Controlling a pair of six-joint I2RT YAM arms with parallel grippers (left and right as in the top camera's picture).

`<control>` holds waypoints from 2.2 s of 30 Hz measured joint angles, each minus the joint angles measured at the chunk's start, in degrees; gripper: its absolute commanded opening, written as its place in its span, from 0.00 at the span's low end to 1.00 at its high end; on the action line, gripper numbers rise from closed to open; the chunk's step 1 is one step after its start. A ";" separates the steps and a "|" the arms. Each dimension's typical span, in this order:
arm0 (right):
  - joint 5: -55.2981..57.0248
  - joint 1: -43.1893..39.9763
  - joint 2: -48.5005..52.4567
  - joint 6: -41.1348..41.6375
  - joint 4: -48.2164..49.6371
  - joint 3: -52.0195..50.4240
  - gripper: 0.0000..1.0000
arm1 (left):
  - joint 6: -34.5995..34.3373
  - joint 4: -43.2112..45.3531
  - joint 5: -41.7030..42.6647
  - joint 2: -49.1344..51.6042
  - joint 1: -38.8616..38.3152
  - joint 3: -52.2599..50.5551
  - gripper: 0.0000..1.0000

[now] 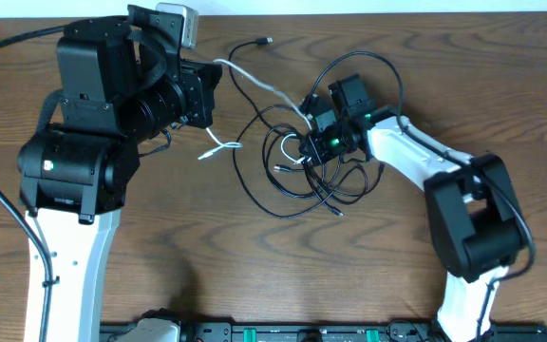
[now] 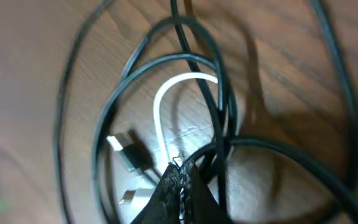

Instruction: Untangle cables

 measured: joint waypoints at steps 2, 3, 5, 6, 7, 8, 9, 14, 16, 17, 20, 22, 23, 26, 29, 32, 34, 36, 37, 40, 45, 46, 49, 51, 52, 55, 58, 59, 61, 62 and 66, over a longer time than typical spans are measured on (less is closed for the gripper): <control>0.26 -0.15 -3.56 1.49 -0.52 -0.28 0.01 | 0.00 0.00 0.02 0.04 0.00 0.00 0.07; 0.33 -0.26 -5.86 2.36 -0.83 -0.33 0.01 | 0.00 0.02 0.00 0.11 0.00 0.00 0.07; 0.61 -0.72 -12.13 4.70 -0.98 -0.33 0.01 | 0.00 0.00 0.00 0.55 0.00 0.00 0.07; 0.98 -1.01 -15.67 6.43 -1.81 -0.31 0.01 | 0.00 -0.04 0.02 0.92 0.00 0.00 0.07; 1.14 -1.20 -17.53 7.54 -2.34 -0.31 0.01 | 0.00 -0.15 0.02 1.33 0.00 0.00 0.07; 1.55 -1.38 -19.26 8.98 -3.30 -0.26 0.01 | 0.00 -0.28 0.00 1.77 0.00 0.00 0.07; 2.91 -1.70 -21.77 12.35 -5.46 -0.22 0.01 | 0.00 -0.39 0.00 2.36 0.00 0.00 0.07; 7.06 -1.95 -22.62 17.97 -10.21 -0.20 0.01 | 0.00 -1.33 -0.02 5.88 0.00 -0.02 0.07; 6.91 -1.97 -22.62 18.18 -10.91 -0.20 0.01 | 0.00 -1.44 -0.07 6.86 0.00 -0.04 0.17; 6.84 -1.97 -22.62 18.21 -11.30 -0.20 0.01 | 0.00 -1.90 -0.13 7.80 0.00 -0.04 0.35; 6.64 -1.99 -22.62 18.38 -11.58 -0.20 0.01 | -0.17 -3.72 0.17 10.12 0.00 -0.07 0.54; 6.60 -2.08 -22.62 18.38 -11.63 -0.20 0.01 | -0.24 -4.87 0.68 12.33 0.00 -0.07 0.55; 6.51 -2.21 -22.62 18.38 -11.65 -0.20 0.01 | -0.11 -5.38 1.20 13.94 0.00 -0.07 0.56; 6.47 -2.80 -22.62 18.64 -12.41 -0.20 0.01 | 0.79 -5.92 3.80 17.53 0.00 -0.13 0.55; 6.47 -4.07 -22.62 19.45 -14.01 -0.20 0.01 | 4.87 -5.97 11.63 22.16 0.00 -0.52 0.54; 6.45 -4.39 -22.58 19.50 -14.43 -0.20 0.01 | 10.58 -5.92 20.50 25.38 -0.13 -2.14 0.50; 6.45 -4.50 -22.53 19.50 -14.45 -0.20 0.01 | 13.66 -5.92 24.57 27.12 -0.63 -3.65 0.48; 6.40 -4.48 -22.29 19.50 -14.45 -0.20 0.01 | 16.81 -6.10 27.91 28.55 -1.81 -5.27 0.48; 6.38 -4.48 -22.14 19.52 -14.45 -0.20 0.01 | 17.92 -6.16 28.96 28.92 -2.43 -5.70 0.47; 6.25 -4.50 -20.85 19.52 -14.56 -0.20 0.01 | 21.97 -6.34 31.45 28.92 -5.49 -6.03 0.45; 6.25 -4.50 -19.58 19.63 -14.56 -0.20 0.01 | 24.37 -6.36 32.70 28.92 -8.66 -6.03 0.40; 6.25 -4.50 -19.41 19.63 -14.56 -0.20 0.01 | 24.70 -6.36 32.83 28.92 -8.76 -6.03 0.40; 6.25 -4.50 -19.34 19.65 -13.86 -0.20 0.01 | 24.92 -6.34 32.00 28.89 -8.31 -6.03 0.39; 6.27 -4.50 -19.34 19.65 -12.94 -0.20 0.01 | 24.41 -6.34 30.01 28.81 -8.02 -6.03 0.38; 6.25 -4.55 -19.34 19.65 -12.17 -0.20 0.01 | 23.26 -6.27 28.17 28.72 -8.00 -6.03 0.38; 5.49 -5.31 -19.34 19.67 -11.54 -0.20 0.01 | 19.71 -4.72 25.18 28.70 -8.85 -6.05 0.37; 4.07 -7.39 -19.34 19.67 -11.61 -0.20 0.01 | 14.03 0.90 23.15 28.59 -11.54 -7.39 0.35; 3.82 -7.93 -19.34 19.67 -11.72 -0.20 0.01 | 11.39 4.55 22.43 28.59 -12.85 -8.92 0.34; 3.41 -8.98 -19.34 19.67 -12.00 -0.20 0.01 | 7.06 8.63 21.22 28.59 -14.45 -11.47 0.34; 3.13 -9.27 -19.34 19.67 -12.02 -0.20 0.01 | 4.57 10.19 20.72 28.61 -15.02 -13.16 0.34; 2.45 -9.46 -19.34 19.67 -12.02 -0.20 0.01 | -3.43 18.08 19.19 28.65 -14.78 -18.12 0.35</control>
